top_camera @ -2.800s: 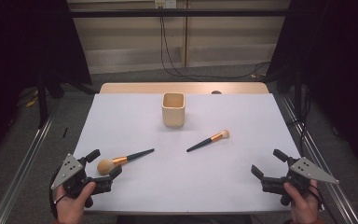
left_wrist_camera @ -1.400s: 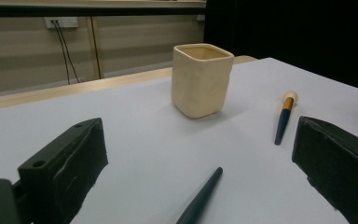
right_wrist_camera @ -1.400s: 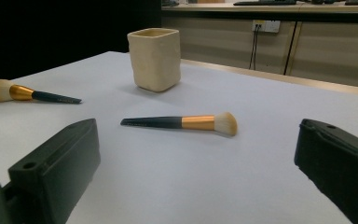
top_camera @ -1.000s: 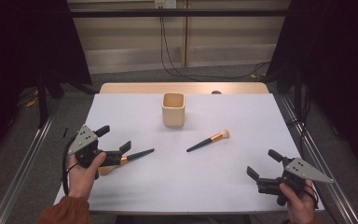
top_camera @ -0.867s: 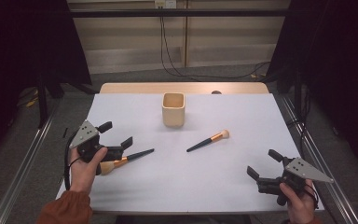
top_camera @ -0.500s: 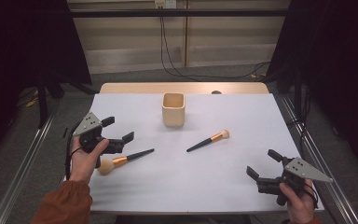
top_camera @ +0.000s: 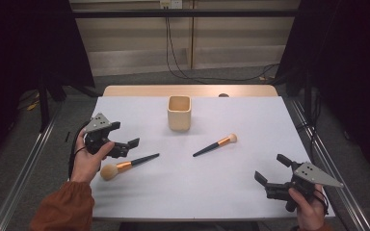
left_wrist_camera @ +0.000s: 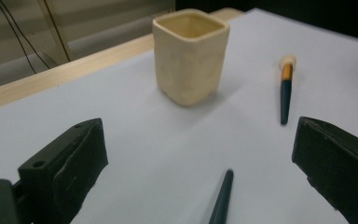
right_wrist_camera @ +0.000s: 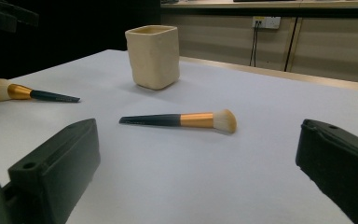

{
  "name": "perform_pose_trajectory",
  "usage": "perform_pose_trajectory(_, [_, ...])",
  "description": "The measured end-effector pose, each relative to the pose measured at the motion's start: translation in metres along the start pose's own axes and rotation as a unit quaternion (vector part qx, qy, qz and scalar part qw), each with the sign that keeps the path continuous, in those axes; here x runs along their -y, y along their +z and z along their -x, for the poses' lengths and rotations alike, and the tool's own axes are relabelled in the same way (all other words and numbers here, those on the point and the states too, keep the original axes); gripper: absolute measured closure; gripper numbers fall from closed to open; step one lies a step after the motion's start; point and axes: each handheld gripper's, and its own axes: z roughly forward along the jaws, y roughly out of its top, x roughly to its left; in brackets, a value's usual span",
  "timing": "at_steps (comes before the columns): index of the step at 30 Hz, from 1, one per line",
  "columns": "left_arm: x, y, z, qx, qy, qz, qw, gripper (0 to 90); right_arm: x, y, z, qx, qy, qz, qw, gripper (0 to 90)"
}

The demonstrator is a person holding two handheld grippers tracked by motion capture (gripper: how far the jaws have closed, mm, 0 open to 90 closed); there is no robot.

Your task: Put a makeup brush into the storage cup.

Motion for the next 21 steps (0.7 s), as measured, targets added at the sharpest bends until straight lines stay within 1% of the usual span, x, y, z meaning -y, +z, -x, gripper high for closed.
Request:
perform_pose_trajectory(3, [-0.002,0.001,-0.001,0.017,0.007,-0.017,0.9997,2.5,0.000,0.000,0.000,0.000,0.001,0.000,1.0000,0.0])
perform_pose_trajectory(4, [-0.003,0.001,0.000,0.018,0.009,-0.024,0.9995,2.5,0.000,0.000,0.000,0.000,0.000,0.000,1.0000,0.0])
perform_pose_trajectory(6, [-0.004,0.002,-0.001,0.019,0.016,-0.031,0.9992,2.5,0.000,0.000,-0.001,-0.001,0.002,0.000,1.0000,0.0])
perform_pose_trajectory(7, [-0.004,0.003,-0.001,0.020,0.016,-0.035,0.9991,2.9,0.000,0.000,0.000,-0.001,-0.002,0.000,1.0000,0.0])
perform_pose_trajectory(8, [-0.004,0.003,-0.002,0.022,0.019,-0.040,0.9988,3.3,0.000,0.000,0.000,0.000,-0.001,0.001,1.0000,0.0])
perform_pose_trajectory(10, [-0.003,0.004,-0.005,0.032,0.021,-0.060,0.9974,3.7,0.000,0.000,0.000,0.000,-0.001,0.001,1.0000,0.0])
perform_pose_trajectory(11, [-0.003,0.005,-0.005,0.035,0.019,-0.064,0.9972,3.7,0.000,0.000,0.000,-0.001,-0.001,0.000,1.0000,0.0])
perform_pose_trajectory(13, [-0.004,0.005,-0.007,0.038,0.019,-0.078,0.9961,3.7,0.000,0.000,0.000,-0.001,0.000,-0.001,1.0000,0.0])
perform_pose_trajectory(14, [-0.004,0.006,-0.008,0.036,0.023,-0.084,0.9955,3.7,0.000,0.000,-0.001,-0.001,0.001,-0.001,1.0000,0.0])
perform_pose_trajectory(15, [-0.005,0.006,-0.008,0.036,0.021,-0.094,0.9947,3.8,0.000,0.000,-0.001,-0.001,0.001,-0.001,1.0000,0.0])
perform_pose_trajectory(16, [-0.006,0.007,-0.009,0.040,0.021,-0.106,0.9933,3.9,0.000,0.000,-0.001,-0.001,0.001,-0.001,1.0000,0.0])
perform_pose_trajectory(17, [-0.007,0.007,-0.009,0.042,0.016,-0.112,0.9927,4.0,0.000,0.000,-0.001,0.000,0.000,-0.001,1.0000,0.0])
perform_pose_trajectory(18, [-0.007,0.007,-0.010,0.050,0.010,-0.119,0.9916,3.7,0.000,0.000,-0.001,0.000,0.001,-0.001,1.0000,0.0])
perform_pose_trajectory(19, [-0.008,0.007,-0.010,0.060,0.008,-0.127,0.9901,4.0,0.000,0.000,-0.001,0.000,0.001,-0.001,1.0000,0.0])
perform_pose_trajectory(21, [-0.009,0.006,-0.011,0.068,0.010,-0.135,0.9885,4.3,0.000,-0.001,-0.001,-0.001,0.000,0.000,1.0000,0.0])
